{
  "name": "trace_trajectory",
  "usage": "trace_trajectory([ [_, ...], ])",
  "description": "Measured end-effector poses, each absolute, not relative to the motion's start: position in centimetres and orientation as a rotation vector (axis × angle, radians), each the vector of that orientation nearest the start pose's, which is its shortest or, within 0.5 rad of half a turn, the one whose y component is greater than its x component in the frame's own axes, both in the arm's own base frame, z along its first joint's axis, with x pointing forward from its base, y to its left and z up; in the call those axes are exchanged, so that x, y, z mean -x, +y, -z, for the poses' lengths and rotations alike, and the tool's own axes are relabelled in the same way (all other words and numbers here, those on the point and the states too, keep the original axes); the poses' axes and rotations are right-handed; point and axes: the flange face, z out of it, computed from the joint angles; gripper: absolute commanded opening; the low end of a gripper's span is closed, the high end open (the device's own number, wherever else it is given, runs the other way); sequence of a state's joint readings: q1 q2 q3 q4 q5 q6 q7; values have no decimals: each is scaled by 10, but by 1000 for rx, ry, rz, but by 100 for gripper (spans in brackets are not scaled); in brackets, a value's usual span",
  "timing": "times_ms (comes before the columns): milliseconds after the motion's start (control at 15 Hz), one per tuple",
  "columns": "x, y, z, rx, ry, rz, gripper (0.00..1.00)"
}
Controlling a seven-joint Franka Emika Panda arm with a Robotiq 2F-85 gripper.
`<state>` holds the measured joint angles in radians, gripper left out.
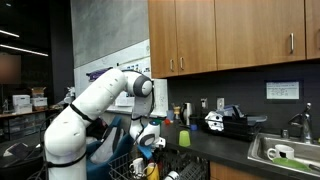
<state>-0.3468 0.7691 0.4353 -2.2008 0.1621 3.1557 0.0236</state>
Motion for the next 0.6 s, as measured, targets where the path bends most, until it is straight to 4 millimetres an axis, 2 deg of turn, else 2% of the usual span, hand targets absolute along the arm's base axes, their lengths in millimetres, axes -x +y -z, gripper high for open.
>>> trace_trajectory([
  [600, -544, 57, -84, 2766, 404, 298, 100],
])
